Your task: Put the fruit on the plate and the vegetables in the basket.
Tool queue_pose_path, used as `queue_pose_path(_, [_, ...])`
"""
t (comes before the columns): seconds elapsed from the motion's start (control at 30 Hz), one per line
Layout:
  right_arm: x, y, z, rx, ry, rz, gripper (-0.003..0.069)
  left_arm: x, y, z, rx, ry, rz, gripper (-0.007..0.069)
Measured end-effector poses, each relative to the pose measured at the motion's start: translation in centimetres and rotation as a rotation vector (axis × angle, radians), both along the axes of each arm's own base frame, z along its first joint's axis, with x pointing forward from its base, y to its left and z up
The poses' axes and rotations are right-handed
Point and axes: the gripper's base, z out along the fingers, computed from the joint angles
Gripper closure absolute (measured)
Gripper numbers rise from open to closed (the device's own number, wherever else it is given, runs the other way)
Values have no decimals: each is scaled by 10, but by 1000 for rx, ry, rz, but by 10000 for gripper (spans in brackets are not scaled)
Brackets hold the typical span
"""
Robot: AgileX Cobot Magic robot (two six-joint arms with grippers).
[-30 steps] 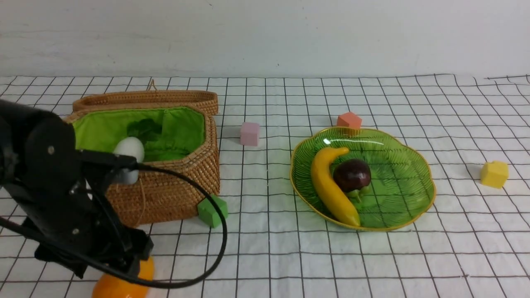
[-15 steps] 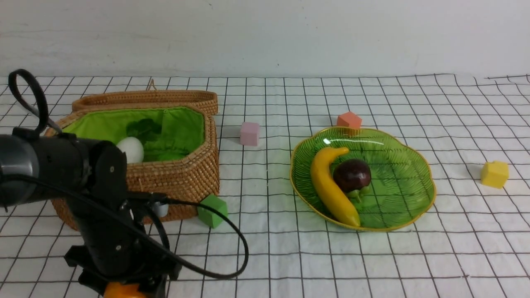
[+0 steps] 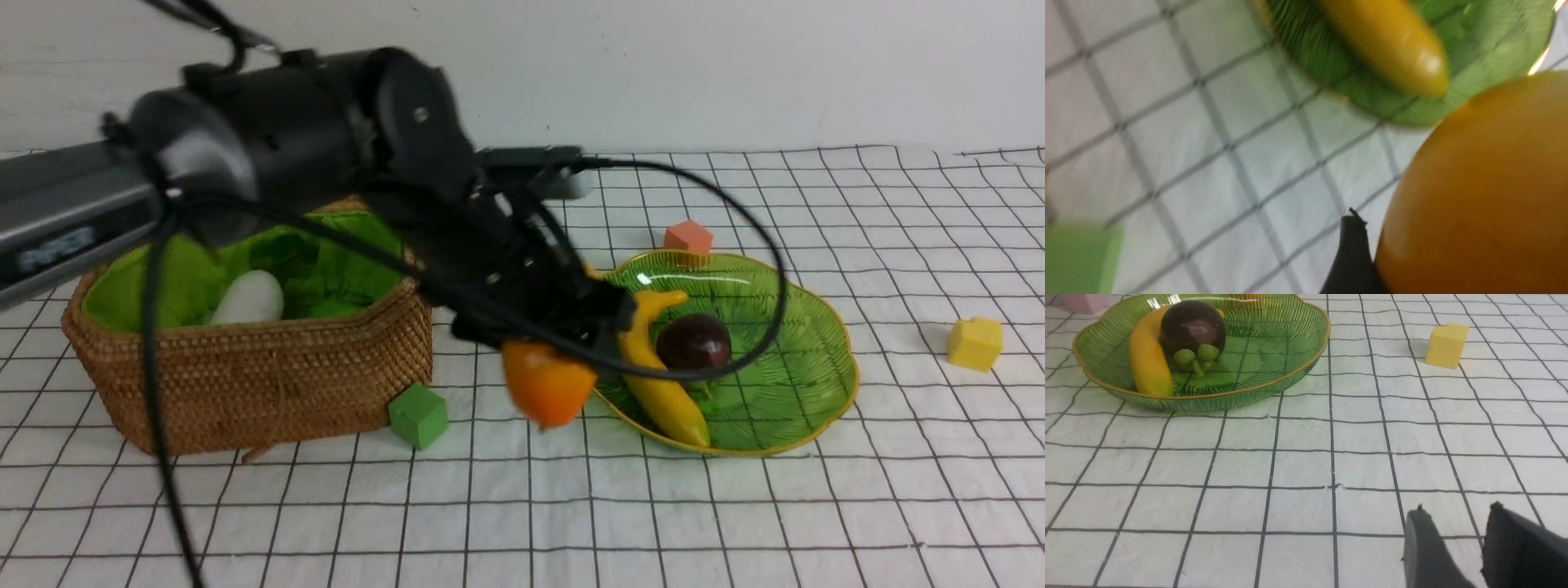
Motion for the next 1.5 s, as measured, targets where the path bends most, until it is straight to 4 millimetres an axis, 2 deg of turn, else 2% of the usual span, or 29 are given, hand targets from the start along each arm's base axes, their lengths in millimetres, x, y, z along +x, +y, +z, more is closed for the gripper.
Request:
queue_pose_path(0.13, [0,0,0,0,0,0,417,37,-60,-15,-72,-47,-3,105])
queue_pose_path(0.23, [0,0,0,0,0,0,417,50,-89,-32,-96,-70,-13,105])
queue_pose_path(0.4, [0,0,0,0,0,0,417,60,-124,-42,-94,-186,-25,96])
queue_pose_path(0.47, [0,0,0,0,0,0,417,60,-126,-44,-90,-192,-21,85])
queue_pose_path(0.57, [0,0,0,0,0,0,417,56,-133,-44,-84,-206,-3,-28])
queue_pose_path(0.63, [0,0,0,0,0,0,417,56,-133,-43,-86,-208,2,-44])
queue_pose_path(0.83, [0,0,0,0,0,0,417,54,-130,-38,-65,-202,-3,-36])
queue_pose_path(0.9, [0,0,0,0,0,0,417,48,-123,-19,-27,-219,-36,-11])
queue_pose_path(0.93, [0,0,0,0,0,0,417,47,-121,-17,-19,-217,-41,-8])
queue_pose_path(0.97, [0,0,0,0,0,0,417,43,-116,-3,-8,-235,-51,5])
queue_pose_path(1.0, [0,0,0,0,0,0,417,35,-104,24,22,-260,-61,40])
queue_pose_path(1.03, [0,0,0,0,0,0,417,31,-95,40,36,-274,-59,63])
queue_pose_path(1.07, [0,0,0,0,0,0,417,23,-80,66,49,-286,-56,102])
queue_pose_path(1.1, [0,0,0,0,0,0,417,22,-77,70,53,-288,-53,117])
queue_pose_path(1.17, [0,0,0,0,0,0,417,1,-34,125,48,-334,-13,221])
queue_pose_path(1.23, [0,0,0,0,0,0,417,-19,0,157,36,-356,20,323])
queue_pose_path(1.27, [0,0,0,0,0,0,417,-21,4,160,41,-362,25,323])
queue_pose_path(1.3, [0,0,0,0,0,0,417,-41,32,176,51,-373,52,407])
queue_pose_path(1.33, [0,0,0,0,0,0,417,-50,44,181,57,-376,63,428])
queue_pose_path(1.37, [0,0,0,0,0,0,417,-77,75,189,80,-377,90,517])
queue_pose_path(1.4, [0,0,0,0,0,0,417,-80,78,190,83,-377,92,526])
queue_pose_path(1.43, [0,0,0,0,0,0,417,-113,109,194,92,-386,122,596])
queue_pose_path(1.47, [0,0,0,0,0,0,417,-116,112,188,107,-369,123,610])
queue_pose_path(1.5, [0,0,0,0,0,0,417,-145,136,180,118,-351,156,638])
